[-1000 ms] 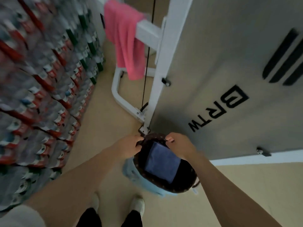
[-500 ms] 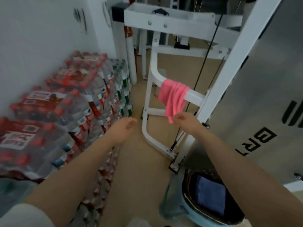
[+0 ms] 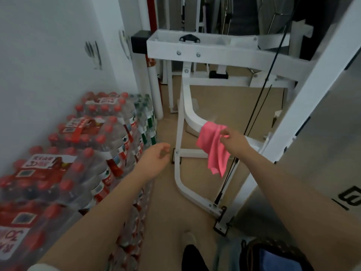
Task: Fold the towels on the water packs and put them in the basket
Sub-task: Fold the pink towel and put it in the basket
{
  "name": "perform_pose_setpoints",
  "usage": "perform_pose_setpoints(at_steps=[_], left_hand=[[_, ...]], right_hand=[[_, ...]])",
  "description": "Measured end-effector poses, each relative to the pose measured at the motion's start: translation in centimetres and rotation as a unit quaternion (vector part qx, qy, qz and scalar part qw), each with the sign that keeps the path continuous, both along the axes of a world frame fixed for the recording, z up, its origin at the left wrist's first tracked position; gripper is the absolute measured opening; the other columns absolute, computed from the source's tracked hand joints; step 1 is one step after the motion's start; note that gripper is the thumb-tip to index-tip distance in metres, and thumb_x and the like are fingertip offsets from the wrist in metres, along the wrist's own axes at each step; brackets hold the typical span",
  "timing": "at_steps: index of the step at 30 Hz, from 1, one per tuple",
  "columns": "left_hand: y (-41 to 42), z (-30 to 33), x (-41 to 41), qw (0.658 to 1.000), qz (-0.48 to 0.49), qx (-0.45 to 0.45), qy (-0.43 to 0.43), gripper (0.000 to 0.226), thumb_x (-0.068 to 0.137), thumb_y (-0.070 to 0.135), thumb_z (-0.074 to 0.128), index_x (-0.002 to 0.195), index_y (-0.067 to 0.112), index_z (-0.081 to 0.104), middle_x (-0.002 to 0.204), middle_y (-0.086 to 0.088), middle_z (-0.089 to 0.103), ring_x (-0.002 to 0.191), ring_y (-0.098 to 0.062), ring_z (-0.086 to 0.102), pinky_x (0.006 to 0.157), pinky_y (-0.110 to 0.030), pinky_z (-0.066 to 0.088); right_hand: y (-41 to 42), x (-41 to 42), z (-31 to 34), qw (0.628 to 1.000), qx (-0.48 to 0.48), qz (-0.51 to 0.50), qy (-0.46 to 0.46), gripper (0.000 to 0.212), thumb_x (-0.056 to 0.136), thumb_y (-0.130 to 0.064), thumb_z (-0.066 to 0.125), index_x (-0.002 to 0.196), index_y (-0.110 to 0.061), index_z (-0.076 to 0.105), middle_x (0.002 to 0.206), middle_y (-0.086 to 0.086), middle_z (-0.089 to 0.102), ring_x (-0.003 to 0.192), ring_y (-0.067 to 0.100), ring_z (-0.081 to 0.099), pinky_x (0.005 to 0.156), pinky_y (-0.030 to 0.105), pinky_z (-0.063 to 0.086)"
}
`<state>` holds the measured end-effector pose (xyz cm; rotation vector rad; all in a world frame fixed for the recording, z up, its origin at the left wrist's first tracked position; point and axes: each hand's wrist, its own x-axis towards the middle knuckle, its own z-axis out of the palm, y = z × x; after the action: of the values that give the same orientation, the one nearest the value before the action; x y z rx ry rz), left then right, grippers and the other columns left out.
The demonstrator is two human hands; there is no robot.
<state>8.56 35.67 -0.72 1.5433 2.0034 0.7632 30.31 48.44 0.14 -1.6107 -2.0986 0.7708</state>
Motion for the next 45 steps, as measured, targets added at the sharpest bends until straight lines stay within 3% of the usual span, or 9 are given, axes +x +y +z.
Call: perform_pose_setpoints(at_steps=[5,12,16,22,27,32,38,42,45], left_hand=[[8.5,-1.1,-0.3,0.999,-0.032,-0.021,-0.016,0.042,0.092,0.019,0.050,0.134,0.019,0.044,0.129,0.001,0.053,0.113,-0.015,0.052,0.095,-0.023,0.039],[17.4,-1.2,-1.9,0.999,-0.006,-0.037,-0.026,0.039,0.093,0.019,0.050,0.132,0.017,0.047,0.133,-0.002,0.050,0.116,-0.016,0.051,0.092,-0.020,0.037],[18.9,-0.9,-4.2,0.999,0.017,-0.033,-0.029,0.034,0.094,0.018,0.048,0.128,0.016,0.051,0.127,-0.003,0.054,0.113,-0.018,0.053,0.092,-0.026,0.042],[18.5,-2.2,-7.3,0.994,0.079,-0.049,-0.053,0.028,0.094,0.024,0.047,0.121,0.023,0.055,0.121,0.001,0.059,0.102,-0.013,0.056,0.080,-0.022,0.041],[17.4,-1.3,-7.6,0.996,0.058,0.008,-0.067,0.033,0.094,0.021,0.048,0.127,0.027,0.050,0.121,0.009,0.059,0.097,-0.008,0.058,0.077,-0.017,0.044],[12.8,1.2,-7.2,0.988,-0.030,0.103,-0.113,0.051,0.089,0.021,0.057,0.136,0.029,0.040,0.134,0.017,0.047,0.123,0.004,0.043,0.103,-0.017,0.035],[2.8,3.1,-8.8,0.982,0.016,0.188,0.007,0.050,0.075,0.051,0.054,0.121,0.033,0.045,0.130,0.014,0.042,0.127,-0.006,0.038,0.107,-0.022,0.028],[-5.7,4.2,-9.8,0.982,0.059,0.176,0.030,0.044,0.075,0.053,0.053,0.104,0.020,0.056,0.106,0.009,0.057,0.101,-0.006,0.052,0.090,-0.019,0.040],[-11.9,4.1,-9.8,0.984,0.098,0.144,0.032,0.050,0.077,0.052,0.049,0.092,0.007,0.062,0.085,-0.006,0.066,0.079,-0.016,0.059,0.074,-0.036,0.046]], right_hand=[[8.9,-1.2,-3.4,0.996,0.005,0.040,-0.085,0.043,0.086,-0.004,0.044,0.129,-0.010,0.049,0.131,0.019,0.053,0.117,0.032,0.051,0.099,0.036,0.039],[17.6,-2.7,-6.0,0.990,-0.067,0.110,-0.055,0.043,0.093,-0.008,0.049,0.135,-0.005,0.043,0.138,0.016,0.048,0.124,0.029,0.047,0.102,0.029,0.032],[20.0,-3.3,-6.6,0.981,-0.103,0.150,-0.073,0.024,0.094,-0.019,0.050,0.100,0.000,0.064,0.096,0.011,0.063,0.091,0.026,0.057,0.067,0.028,0.034],[21.8,-5.5,-5.8,0.969,-0.053,0.194,-0.142,0.030,0.092,-0.019,0.050,0.063,-0.015,0.047,0.069,0.005,0.050,0.070,0.020,0.046,0.067,0.033,0.036],[17.5,-10.4,-1.7,0.959,-0.012,0.283,-0.011,0.024,0.099,-0.023,0.037,0.082,-0.010,0.049,0.076,0.003,0.051,0.069,0.013,0.044,0.062,0.019,0.035],[11.5,-14.8,2.5,0.922,0.032,0.379,0.067,0.023,0.099,-0.025,0.037,0.084,-0.012,0.047,0.070,-0.004,0.048,0.061,0.010,0.043,0.059,0.026,0.037],[1.9,-18.7,4.8,0.869,-0.003,0.477,0.134,0.020,0.095,-0.025,0.045,0.081,-0.010,0.050,0.069,-0.003,0.046,0.064,0.014,0.044,0.060,0.028,0.036],[-5.4,-20.7,5.4,0.830,-0.040,0.528,0.175,0.020,0.091,-0.032,0.046,0.081,-0.016,0.054,0.071,0.006,0.051,0.063,0.014,0.046,0.060,0.031,0.039],[-10.5,-21.7,5.3,0.805,-0.053,0.558,0.193,0.022,0.091,-0.027,0.046,0.084,-0.009,0.057,0.072,0.004,0.052,0.064,0.010,0.046,0.062,0.028,0.039]])
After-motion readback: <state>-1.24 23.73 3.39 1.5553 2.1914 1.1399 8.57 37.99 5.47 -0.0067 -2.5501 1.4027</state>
